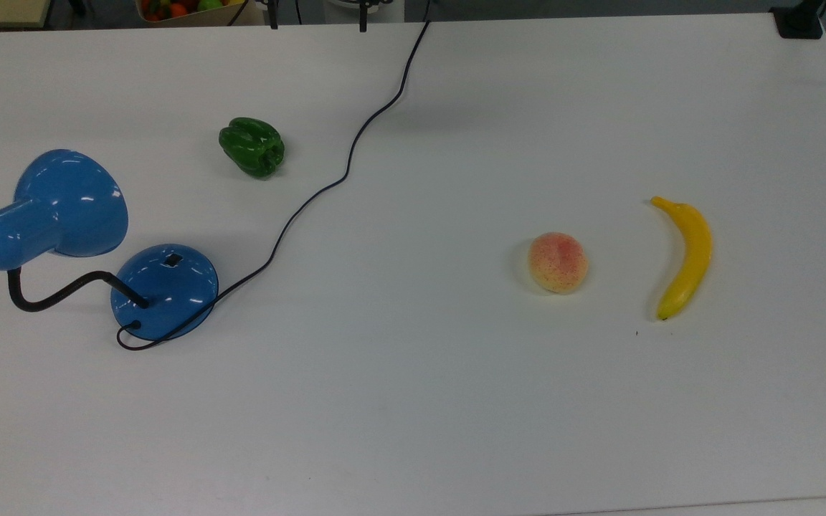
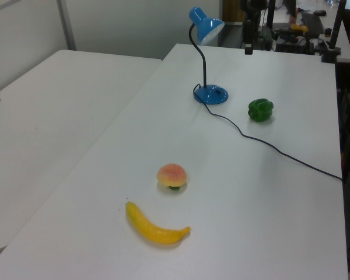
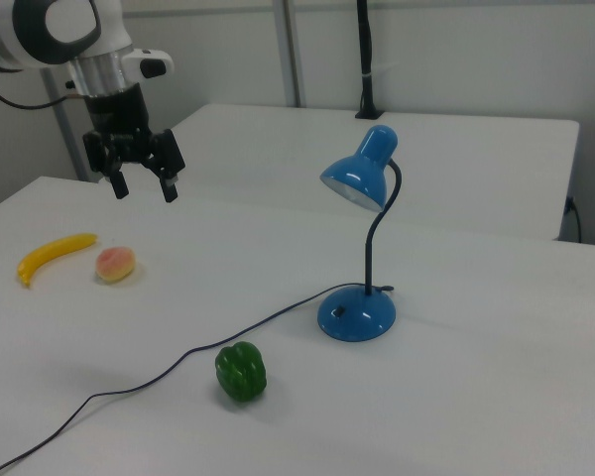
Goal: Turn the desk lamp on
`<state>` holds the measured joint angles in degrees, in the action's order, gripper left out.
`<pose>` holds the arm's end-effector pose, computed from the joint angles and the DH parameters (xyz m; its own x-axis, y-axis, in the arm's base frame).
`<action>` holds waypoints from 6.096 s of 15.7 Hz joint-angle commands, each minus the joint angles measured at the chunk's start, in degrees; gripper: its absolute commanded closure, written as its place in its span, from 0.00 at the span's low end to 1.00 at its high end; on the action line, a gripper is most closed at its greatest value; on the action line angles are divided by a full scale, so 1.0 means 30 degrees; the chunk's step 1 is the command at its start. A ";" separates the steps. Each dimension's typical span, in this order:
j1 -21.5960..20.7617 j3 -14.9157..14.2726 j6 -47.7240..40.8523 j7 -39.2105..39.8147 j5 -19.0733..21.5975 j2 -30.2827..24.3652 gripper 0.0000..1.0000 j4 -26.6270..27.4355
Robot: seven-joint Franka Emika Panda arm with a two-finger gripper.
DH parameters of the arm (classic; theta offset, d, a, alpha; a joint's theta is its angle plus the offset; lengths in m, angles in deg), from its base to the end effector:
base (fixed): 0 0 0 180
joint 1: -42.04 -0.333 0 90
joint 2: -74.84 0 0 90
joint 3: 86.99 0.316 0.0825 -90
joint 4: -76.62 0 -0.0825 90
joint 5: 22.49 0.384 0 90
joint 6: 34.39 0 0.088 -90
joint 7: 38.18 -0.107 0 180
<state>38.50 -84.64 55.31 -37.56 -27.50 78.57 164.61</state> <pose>0.5714 0.0487 0.6043 0.9930 0.1128 -0.0361 0.1155 -0.9897 0.0842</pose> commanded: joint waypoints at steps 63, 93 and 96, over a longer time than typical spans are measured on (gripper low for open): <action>0.5953 -0.0081 1.9402 -0.3605 -0.2578 0.7107 1.00 0.4890; 0.6247 -0.0110 2.1543 -0.3605 -0.2578 0.8338 1.00 0.4275; 0.6247 -0.0110 2.1630 -0.3605 -0.2578 0.8425 1.00 0.4275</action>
<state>57.14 -84.78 118.02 -47.37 -34.16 102.18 178.49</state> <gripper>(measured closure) 0.991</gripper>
